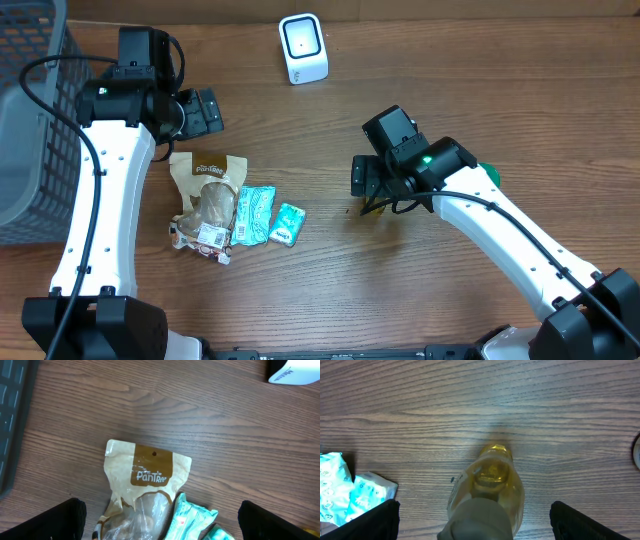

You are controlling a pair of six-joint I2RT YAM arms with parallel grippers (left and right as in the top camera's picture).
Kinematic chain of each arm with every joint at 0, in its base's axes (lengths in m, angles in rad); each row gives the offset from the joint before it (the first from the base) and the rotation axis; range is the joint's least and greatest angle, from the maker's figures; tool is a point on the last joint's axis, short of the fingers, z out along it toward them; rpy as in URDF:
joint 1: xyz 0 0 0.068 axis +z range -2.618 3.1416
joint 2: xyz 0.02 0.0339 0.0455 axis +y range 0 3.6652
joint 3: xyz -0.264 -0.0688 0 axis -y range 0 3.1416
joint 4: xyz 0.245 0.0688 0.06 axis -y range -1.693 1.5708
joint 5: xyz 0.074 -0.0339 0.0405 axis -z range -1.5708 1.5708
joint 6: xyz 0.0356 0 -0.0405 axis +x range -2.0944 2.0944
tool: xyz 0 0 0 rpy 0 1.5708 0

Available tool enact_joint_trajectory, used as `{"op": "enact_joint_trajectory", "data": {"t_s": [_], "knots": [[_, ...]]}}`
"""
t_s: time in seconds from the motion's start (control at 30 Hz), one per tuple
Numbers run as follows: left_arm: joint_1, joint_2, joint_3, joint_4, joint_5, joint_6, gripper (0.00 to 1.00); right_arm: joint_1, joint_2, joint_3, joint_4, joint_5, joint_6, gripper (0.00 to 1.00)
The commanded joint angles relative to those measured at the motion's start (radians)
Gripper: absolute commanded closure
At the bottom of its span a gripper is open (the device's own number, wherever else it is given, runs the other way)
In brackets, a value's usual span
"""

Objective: Scan the item barcode
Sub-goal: 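Lower the right gripper around the yellow bottle's body and close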

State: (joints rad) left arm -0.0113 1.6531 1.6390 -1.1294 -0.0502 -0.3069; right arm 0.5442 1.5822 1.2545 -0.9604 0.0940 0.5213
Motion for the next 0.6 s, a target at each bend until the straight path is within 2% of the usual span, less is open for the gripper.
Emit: {"op": "enact_joint_trajectory", "data": {"t_s": [0.0,0.57], "knots": [[0.002,-0.006,0.013,0.004,-0.009,0.015,0.01,0.005,0.0,-0.005,0.009,0.021,0.006,0.07],[0.002,-0.006,0.013,0.004,-0.009,0.015,0.0,0.005,0.0,-0.005,0.009,0.055,0.006,0.08]]}}
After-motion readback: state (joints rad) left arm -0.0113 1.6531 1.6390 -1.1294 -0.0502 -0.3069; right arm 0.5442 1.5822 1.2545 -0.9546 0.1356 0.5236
